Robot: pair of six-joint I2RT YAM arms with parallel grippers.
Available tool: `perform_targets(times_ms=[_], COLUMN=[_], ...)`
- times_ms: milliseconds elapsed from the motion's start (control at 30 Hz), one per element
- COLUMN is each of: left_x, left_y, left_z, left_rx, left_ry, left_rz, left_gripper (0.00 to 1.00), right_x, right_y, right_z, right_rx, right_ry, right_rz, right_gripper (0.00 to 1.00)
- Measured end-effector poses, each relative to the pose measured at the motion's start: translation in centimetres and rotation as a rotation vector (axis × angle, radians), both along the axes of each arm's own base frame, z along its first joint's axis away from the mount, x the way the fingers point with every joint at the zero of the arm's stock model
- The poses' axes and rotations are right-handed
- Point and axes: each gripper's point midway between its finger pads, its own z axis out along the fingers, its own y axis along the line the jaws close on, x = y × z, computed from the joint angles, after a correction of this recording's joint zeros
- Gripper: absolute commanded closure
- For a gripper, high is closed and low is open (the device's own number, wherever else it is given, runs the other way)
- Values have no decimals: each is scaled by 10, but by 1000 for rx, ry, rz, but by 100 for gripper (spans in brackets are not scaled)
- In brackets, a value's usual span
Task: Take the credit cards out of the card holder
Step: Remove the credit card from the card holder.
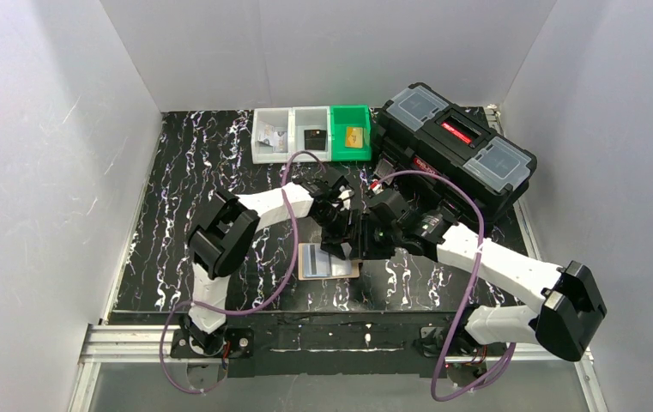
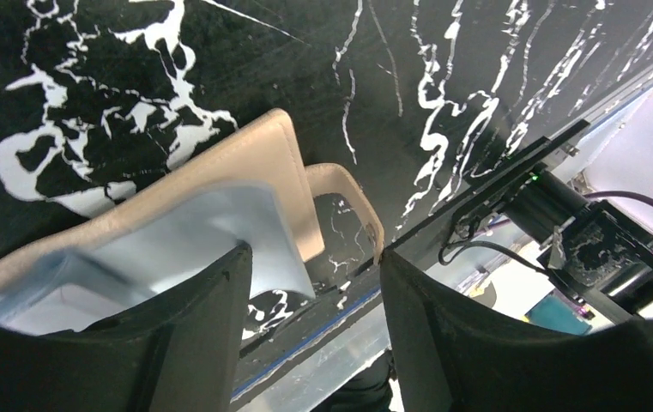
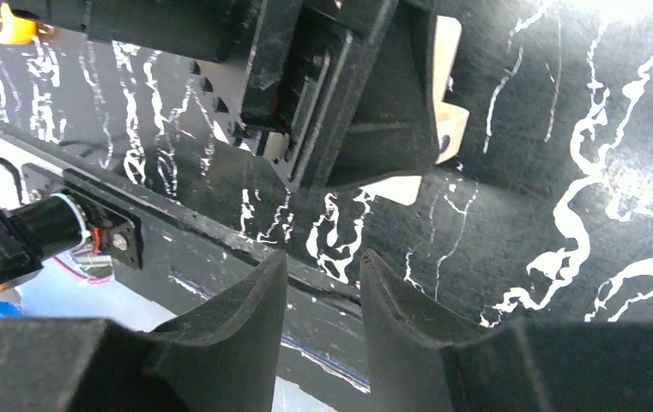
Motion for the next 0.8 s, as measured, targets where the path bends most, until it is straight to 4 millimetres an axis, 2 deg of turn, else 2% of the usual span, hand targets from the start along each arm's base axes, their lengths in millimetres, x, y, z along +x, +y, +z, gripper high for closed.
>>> perform_targets(times_ms=[167,333,500,700,800], left_x=[-3,3,11,21,29], left_y=[-2,-3,1,17,33], left_z=[-12,-6,10,28,33], left_rx=[19,26,30,34,45], left_ry=[40,17,-24,-58,-73], left_rz=[7,6,4,28,59], left_gripper=[42,39,38,38,39], right_x=[-5,-6,-10,-3,0], right_y=[-8,-5,-1,18,30], right_z=[-15,-17,-21,-10,-7], right_rx=[-29,-21,-20,26,56], right_ry=[35,53,83,90,102], right_rz=[-13,-4,12,41,62], right_gripper=[55,56,56,57,58])
